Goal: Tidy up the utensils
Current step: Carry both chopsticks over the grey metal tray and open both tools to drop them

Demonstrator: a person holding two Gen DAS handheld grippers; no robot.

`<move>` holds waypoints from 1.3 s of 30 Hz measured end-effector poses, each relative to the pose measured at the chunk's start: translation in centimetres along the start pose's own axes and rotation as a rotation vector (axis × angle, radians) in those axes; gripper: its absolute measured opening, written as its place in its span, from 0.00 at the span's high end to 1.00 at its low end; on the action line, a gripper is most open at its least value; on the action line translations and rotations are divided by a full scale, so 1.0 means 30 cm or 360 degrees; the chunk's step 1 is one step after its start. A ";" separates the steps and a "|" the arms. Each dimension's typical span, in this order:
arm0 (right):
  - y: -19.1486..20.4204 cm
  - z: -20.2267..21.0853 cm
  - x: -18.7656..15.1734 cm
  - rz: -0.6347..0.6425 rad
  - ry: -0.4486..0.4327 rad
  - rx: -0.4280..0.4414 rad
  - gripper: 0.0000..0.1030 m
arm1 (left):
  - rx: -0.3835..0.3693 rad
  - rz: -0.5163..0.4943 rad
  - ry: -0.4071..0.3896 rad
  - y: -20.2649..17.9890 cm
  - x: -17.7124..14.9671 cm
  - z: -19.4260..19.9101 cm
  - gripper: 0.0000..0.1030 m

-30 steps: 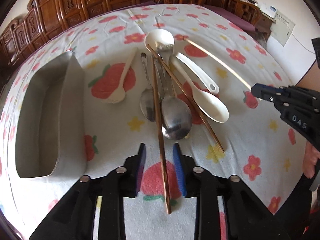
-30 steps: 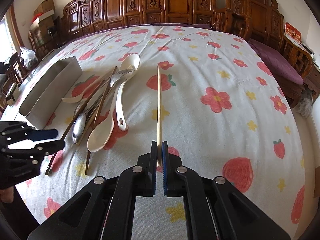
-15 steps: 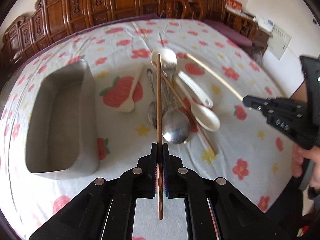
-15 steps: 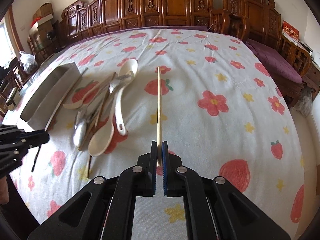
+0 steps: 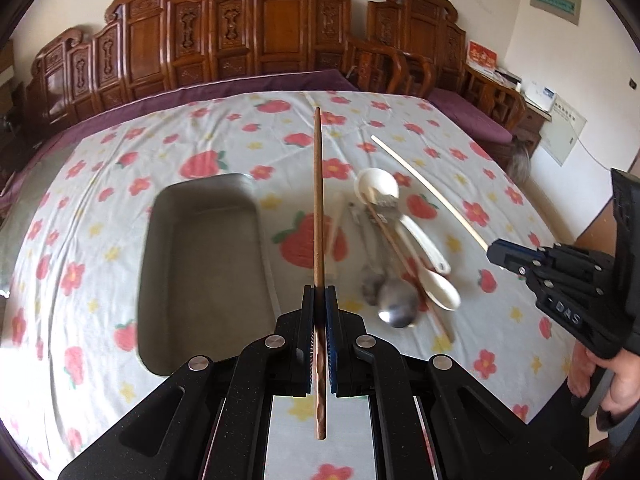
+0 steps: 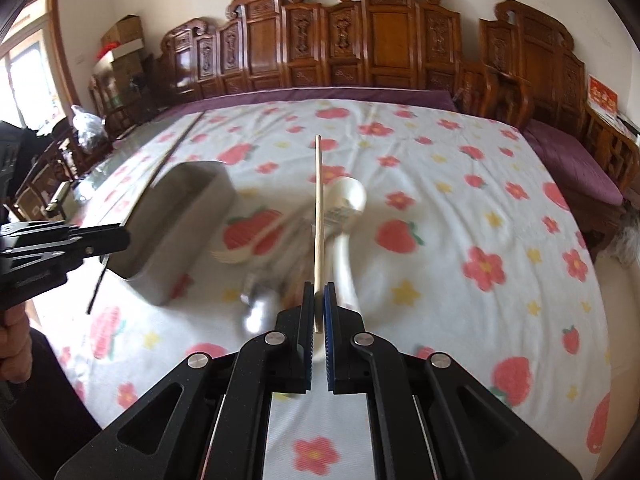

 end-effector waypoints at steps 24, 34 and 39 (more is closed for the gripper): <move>0.340 -0.134 0.118 0.0024 -0.0023 0.0154 0.95 | -0.0030 0.0250 0.0033 0.333 0.049 -0.127 0.96; 0.445 -0.181 0.133 0.0050 0.0006 0.0179 0.95 | 0.0014 0.0241 -0.0014 0.392 0.039 -0.077 0.95; 0.504 -0.208 0.131 0.0048 0.0032 0.0185 0.95 | 0.0065 0.0241 -0.0067 0.437 0.048 -0.034 0.95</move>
Point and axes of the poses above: each gripper's, at about its wrist camera, not at the fingertips, and z roughly against the way its jaws point, y to its left, x to its top, the point moved 1 cm from there along -z, roughly the way its jaws point, and after that the axes turned 3 degrees about x, right-handed, at the moved point
